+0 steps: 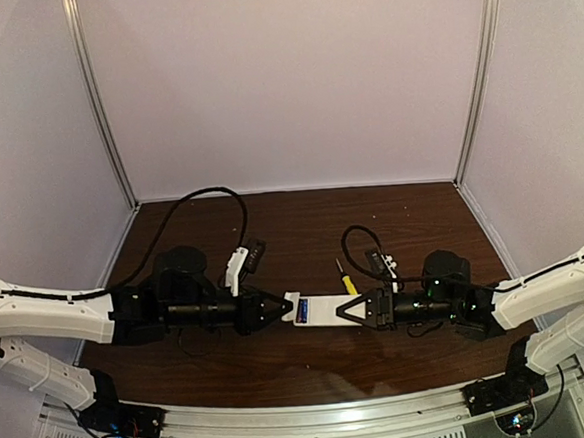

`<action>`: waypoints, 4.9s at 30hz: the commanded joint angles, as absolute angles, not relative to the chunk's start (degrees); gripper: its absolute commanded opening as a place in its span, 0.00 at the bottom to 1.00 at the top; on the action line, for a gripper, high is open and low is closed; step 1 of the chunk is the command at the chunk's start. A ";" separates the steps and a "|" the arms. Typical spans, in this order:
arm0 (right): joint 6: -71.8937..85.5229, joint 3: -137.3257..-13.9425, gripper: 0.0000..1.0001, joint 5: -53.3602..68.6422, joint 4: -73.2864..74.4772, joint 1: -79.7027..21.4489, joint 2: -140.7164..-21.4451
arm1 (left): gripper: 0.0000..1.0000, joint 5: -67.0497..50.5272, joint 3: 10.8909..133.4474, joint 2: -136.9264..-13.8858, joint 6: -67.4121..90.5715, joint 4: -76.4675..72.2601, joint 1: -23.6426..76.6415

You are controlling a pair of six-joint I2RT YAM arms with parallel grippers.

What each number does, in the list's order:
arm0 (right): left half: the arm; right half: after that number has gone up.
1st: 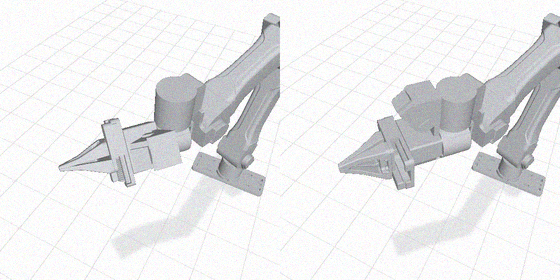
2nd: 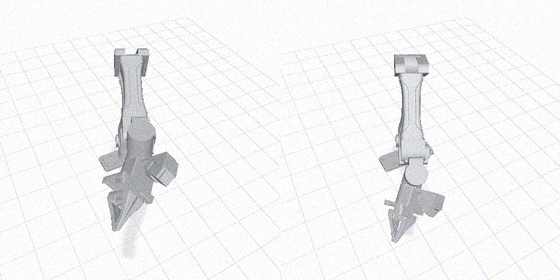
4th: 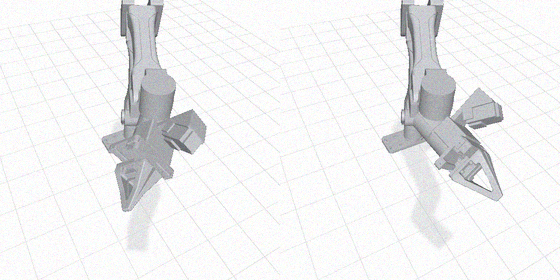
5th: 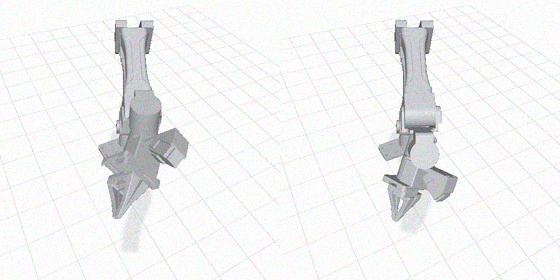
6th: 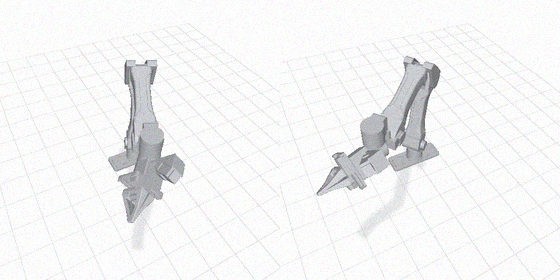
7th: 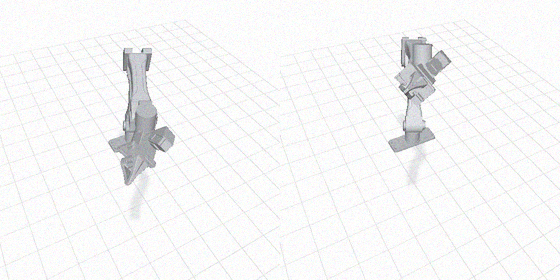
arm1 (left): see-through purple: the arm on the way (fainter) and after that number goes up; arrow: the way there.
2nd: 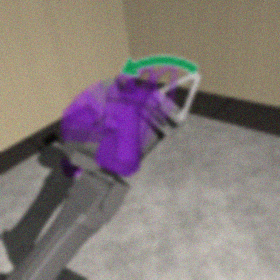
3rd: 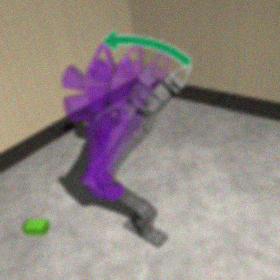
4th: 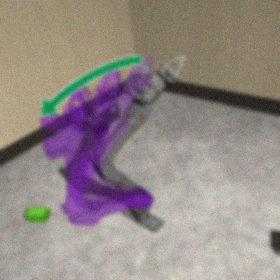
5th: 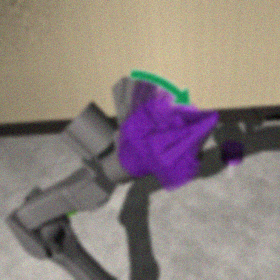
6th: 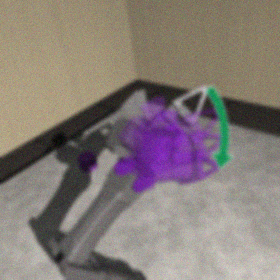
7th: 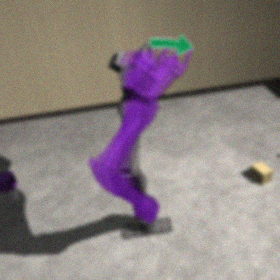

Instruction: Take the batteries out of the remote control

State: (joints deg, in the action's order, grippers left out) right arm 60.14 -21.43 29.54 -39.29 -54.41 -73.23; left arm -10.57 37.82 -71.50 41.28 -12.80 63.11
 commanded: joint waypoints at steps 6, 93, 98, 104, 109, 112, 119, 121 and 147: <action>58.63 -22.59 0.00 28.21 -41.23 -54.30 -74.63 | 0.00 -6.69 37.08 -68.74 40.32 -12.25 63.17; 59.86 -23.12 0.00 27.11 -42.24 -53.50 -83.67 | 0.56 30.12 47.62 -90.04 39.98 27.29 48.05; 59.75 -22.97 0.00 27.42 -41.78 -53.51 -84.15 | 0.59 29.00 42.63 -80.76 32.65 17.61 49.16; 59.98 -22.68 0.00 29.59 -41.59 -53.46 -84.58 | 0.74 30.29 37.37 -70.01 22.37 5.94 53.00; 58.86 -23.21 0.00 31.76 -39.26 -53.46 -82.93 | 0.88 23.92 27.82 -61.23 12.64 -13.89 53.06; 57.70 -24.04 0.00 33.08 -35.35 -53.49 -81.28 | 0.97 17.71 20.39 -57.08 5.95 -27.26 53.08; 56.93 -25.29 0.00 35.55 -26.11 -53.44 -76.32 | 0.97 6.09 18.63 -57.66 -3.25 -32.93 53.04; 56.86 -25.88 0.00 35.46 -23.15 -53.52 -74.58 | 0.97 1.03 17.05 -58.71 -5.13 -37.04 53.06; 64.72 -26.98 0.00 31.39 -16.81 -55.03 -66.18 | 0.94 -21.39 16.42 -79.57 -14.51 -57.75 59.74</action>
